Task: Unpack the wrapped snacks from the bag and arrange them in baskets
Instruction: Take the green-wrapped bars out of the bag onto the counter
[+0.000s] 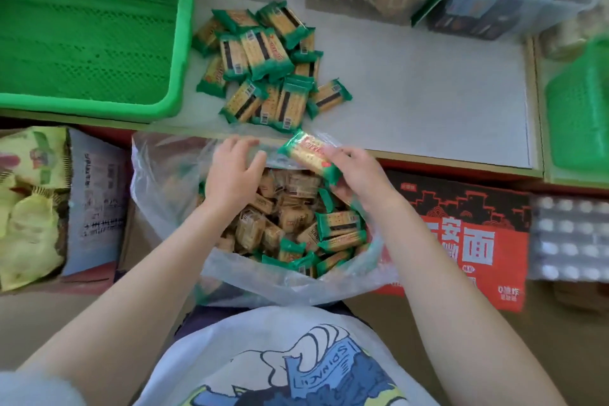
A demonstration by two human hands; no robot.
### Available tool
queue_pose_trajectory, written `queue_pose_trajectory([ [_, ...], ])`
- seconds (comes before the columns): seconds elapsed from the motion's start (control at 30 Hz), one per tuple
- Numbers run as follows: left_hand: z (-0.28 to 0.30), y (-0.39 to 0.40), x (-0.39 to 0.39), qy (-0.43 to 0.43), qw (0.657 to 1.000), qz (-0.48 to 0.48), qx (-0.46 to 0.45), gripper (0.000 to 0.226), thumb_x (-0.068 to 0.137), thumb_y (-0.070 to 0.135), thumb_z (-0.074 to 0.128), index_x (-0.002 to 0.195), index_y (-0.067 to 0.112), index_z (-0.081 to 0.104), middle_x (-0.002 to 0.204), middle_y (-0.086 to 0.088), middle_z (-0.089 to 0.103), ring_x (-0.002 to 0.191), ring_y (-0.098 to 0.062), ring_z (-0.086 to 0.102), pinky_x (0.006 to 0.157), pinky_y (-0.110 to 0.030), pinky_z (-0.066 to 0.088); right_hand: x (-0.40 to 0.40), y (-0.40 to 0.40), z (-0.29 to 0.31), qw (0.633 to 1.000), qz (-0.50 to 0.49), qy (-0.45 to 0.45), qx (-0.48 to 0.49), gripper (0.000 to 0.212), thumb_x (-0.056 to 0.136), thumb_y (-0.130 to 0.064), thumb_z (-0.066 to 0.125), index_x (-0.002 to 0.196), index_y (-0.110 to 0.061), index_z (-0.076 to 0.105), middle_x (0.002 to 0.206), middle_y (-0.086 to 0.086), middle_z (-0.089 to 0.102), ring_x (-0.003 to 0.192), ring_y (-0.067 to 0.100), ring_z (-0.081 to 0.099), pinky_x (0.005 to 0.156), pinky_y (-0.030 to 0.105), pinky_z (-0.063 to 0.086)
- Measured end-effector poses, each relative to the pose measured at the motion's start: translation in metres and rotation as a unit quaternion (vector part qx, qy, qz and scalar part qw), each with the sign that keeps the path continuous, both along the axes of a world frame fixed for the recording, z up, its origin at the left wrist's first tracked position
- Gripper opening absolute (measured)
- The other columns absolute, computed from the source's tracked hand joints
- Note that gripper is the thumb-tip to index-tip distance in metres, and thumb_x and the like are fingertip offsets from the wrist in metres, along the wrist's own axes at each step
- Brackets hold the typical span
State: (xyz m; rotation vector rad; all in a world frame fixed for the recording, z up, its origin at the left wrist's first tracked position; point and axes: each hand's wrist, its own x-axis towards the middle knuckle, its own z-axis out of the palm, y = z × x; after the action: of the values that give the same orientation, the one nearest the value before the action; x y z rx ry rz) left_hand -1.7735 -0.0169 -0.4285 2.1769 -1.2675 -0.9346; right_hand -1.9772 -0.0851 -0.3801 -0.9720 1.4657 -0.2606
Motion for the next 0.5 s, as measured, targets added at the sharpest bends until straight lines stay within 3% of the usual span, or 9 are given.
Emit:
queue_pose_trajectory([
  [0.07, -0.018, -0.001, 0.013, -0.074, 0.991, -0.082, 0.081, 0.053, 0.102, 0.044, 0.044, 0.15, 0.022, 0.041, 0.16, -0.007, 0.031, 0.146, -0.027, 0.027, 0.118, -0.048, 0.027, 0.019, -0.029, 0.0, 0.998, -0.015, 0.041, -0.043, 0.029, 0.1, -0.039, 0.058, 0.1, -0.011, 0.064, 0.073, 0.002, 0.06, 0.044, 0.005, 0.048, 0.039, 0.018, 0.033],
  [0.17, -0.033, 0.0, 0.017, -0.095, 0.974, -0.146, 0.147, 0.066, 0.101, 0.06, 0.035, 0.158, 0.03, 0.021, 0.169, -0.001, 0.002, 0.154, -0.029, 0.008, 0.122, -0.053, 0.01, 0.055, -0.074, -0.006, 0.997, -0.019, 0.019, -0.068, 0.027, 0.1, -0.038, 0.058, 0.104, -0.011, 0.06, 0.074, 0.007, 0.062, 0.047, 0.01, 0.05, 0.042, 0.023, 0.037],
  [0.3, -0.037, -0.004, 0.019, -0.113, 0.97, -0.152, 0.151, 0.071, 0.099, 0.066, 0.031, 0.159, 0.031, 0.018, 0.169, 0.0, -0.002, 0.154, -0.03, 0.006, 0.123, -0.054, 0.005, 0.094, -0.104, -0.015, 0.997, -0.019, -0.043, -0.055, 0.03, 0.101, -0.028, 0.058, 0.123, -0.007, 0.057, 0.081, 0.008, 0.068, 0.054, 0.013, 0.06, 0.052, 0.027, 0.05],
  [0.43, -0.039, -0.003, 0.023, -0.144, 0.961, -0.181, 0.15, 0.072, 0.099, 0.066, 0.031, 0.16, 0.029, 0.016, 0.169, -0.002, -0.002, 0.154, -0.03, 0.005, 0.122, -0.054, 0.006, 0.082, -0.081, -0.015, 0.993, 0.05, 0.068, -0.084, 0.025, 0.099, -0.018, 0.059, 0.122, -0.007, 0.057, 0.085, 0.01, 0.068, 0.054, 0.015, 0.058, 0.052, 0.025, 0.051],
  [0.5, -0.037, -0.001, 0.023, -0.17, 0.955, -0.19, 0.151, 0.074, 0.099, 0.065, 0.032, 0.16, 0.028, 0.015, 0.169, -0.004, 0.0, 0.154, -0.031, 0.005, 0.121, -0.055, 0.009, 0.058, -0.054, -0.007, 0.99, 0.075, 0.067, -0.103, 0.021, 0.098, -0.017, 0.061, 0.117, -0.009, 0.062, 0.085, 0.01, 0.07, 0.055, 0.015, 0.06, 0.056, 0.028, 0.054],
])
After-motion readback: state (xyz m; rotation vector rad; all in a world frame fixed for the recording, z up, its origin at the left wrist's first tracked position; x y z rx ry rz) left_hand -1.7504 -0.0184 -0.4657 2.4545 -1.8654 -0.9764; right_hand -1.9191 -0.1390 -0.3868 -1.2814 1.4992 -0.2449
